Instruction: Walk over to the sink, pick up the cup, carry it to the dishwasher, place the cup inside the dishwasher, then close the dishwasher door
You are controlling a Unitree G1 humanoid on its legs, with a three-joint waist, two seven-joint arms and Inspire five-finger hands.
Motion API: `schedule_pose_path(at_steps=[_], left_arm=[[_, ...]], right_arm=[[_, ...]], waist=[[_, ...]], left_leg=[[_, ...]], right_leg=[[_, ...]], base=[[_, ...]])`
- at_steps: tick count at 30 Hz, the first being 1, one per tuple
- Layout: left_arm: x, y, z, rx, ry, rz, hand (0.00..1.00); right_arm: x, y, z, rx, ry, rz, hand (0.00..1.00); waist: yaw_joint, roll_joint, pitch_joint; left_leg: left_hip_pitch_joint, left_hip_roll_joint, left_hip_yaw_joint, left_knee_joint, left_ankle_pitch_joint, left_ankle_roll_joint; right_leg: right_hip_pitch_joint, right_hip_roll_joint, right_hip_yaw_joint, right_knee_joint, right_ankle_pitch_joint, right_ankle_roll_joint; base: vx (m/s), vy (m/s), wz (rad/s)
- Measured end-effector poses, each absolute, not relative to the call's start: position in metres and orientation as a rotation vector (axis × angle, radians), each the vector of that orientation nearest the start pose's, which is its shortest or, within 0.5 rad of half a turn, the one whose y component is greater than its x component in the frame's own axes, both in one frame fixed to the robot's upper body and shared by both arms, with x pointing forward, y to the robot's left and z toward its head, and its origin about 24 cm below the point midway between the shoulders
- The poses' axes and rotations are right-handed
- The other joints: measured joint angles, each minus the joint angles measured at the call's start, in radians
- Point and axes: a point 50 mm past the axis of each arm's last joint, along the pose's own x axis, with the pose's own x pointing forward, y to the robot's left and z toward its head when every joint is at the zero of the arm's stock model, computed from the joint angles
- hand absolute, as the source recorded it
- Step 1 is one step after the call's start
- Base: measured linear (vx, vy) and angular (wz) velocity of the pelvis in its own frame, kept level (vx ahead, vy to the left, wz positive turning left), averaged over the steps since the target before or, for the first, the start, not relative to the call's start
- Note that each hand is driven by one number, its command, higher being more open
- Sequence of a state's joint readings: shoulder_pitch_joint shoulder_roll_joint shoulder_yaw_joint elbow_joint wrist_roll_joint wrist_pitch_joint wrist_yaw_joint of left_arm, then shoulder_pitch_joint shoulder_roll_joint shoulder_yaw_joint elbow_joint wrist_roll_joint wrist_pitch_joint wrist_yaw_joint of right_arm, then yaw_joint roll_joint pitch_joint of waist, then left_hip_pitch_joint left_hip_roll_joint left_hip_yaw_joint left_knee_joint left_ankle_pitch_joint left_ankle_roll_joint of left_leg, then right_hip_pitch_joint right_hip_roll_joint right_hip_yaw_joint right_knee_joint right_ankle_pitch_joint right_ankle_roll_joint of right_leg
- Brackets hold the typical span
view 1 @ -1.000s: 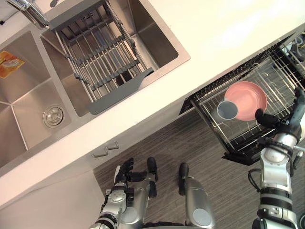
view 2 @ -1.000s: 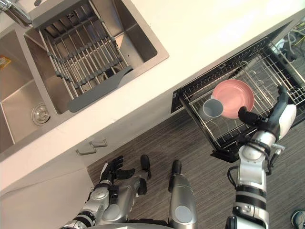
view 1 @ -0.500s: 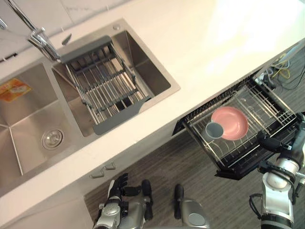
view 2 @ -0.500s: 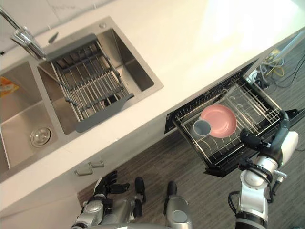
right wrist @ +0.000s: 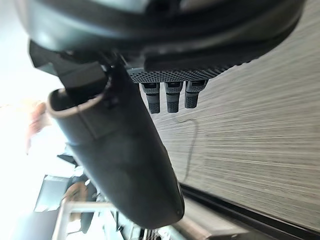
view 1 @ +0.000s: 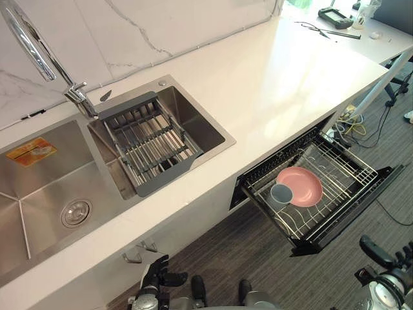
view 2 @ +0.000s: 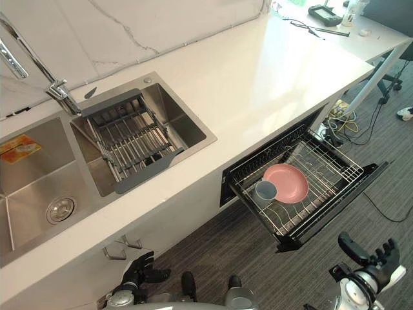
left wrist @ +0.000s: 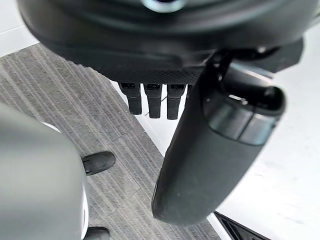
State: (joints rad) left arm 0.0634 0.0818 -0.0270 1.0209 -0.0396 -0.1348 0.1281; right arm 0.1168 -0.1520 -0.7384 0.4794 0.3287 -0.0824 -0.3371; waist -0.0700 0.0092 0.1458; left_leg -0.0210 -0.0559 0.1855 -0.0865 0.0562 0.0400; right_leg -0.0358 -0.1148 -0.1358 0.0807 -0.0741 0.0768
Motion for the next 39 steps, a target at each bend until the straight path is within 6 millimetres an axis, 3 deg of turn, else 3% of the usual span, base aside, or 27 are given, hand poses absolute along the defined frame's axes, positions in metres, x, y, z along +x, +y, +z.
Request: schedule_pose_path(at_steps=[8,15,21,26,39], left_arm=[[0.113,0.189,-0.153,0.104,0.962,0.175,0.9],[0.123,0.184,-0.15,0.073,0.93,0.161,0.9],[0.135,0.178,-0.146,0.061,0.888,0.126,0.9],[0.139,0.176,-0.143,0.053,0.861,0.11,0.9],[0.146,0.169,-0.141,0.076,0.824,0.037,0.9]], right_arm=[[0.128,-0.351,-0.065,0.575,0.265,-1.221,0.9],[0.176,-0.362,-0.037,0.766,0.038,-1.121,0.9],[0.199,-0.357,-0.025,0.736,0.019,-0.973,0.9],[0.205,-0.361,-0.019,0.69,0.018,-0.915,0.9],[0.237,-0.355,0.005,0.529,0.024,-0.702,0.9]], waist=[[0.0,0.01,0.006],[0.004,0.064,0.085],[0.021,0.068,0.132],[0.019,0.071,0.159],[0.011,0.1,0.181]], left_leg=[[-0.002,0.003,0.023,0.0,0.002,0.001],[-0.012,0.009,0.076,0.0,0.002,0.001],[-0.034,0.021,0.09,0.016,-0.003,-0.005],[-0.041,0.02,0.067,0.03,-0.003,-0.005],[-0.113,0.019,0.012,0.079,-0.004,-0.007]], right_leg=[[-0.014,0.008,0.026,-0.01,0.014,-0.003],[-0.05,0.017,0.082,0.009,0.022,-0.004],[-0.084,0.024,0.104,0.025,0.02,-0.009],[-0.085,0.022,0.095,0.031,0.017,-0.011],[-0.133,0.011,0.052,0.065,0.015,-0.014]], base=[[-0.02,0.009,-0.1],[0.01,0.009,-0.22],[0.03,-0.023,-0.14],[0.01,-0.013,0.03],[-0.05,-0.007,0.11]])
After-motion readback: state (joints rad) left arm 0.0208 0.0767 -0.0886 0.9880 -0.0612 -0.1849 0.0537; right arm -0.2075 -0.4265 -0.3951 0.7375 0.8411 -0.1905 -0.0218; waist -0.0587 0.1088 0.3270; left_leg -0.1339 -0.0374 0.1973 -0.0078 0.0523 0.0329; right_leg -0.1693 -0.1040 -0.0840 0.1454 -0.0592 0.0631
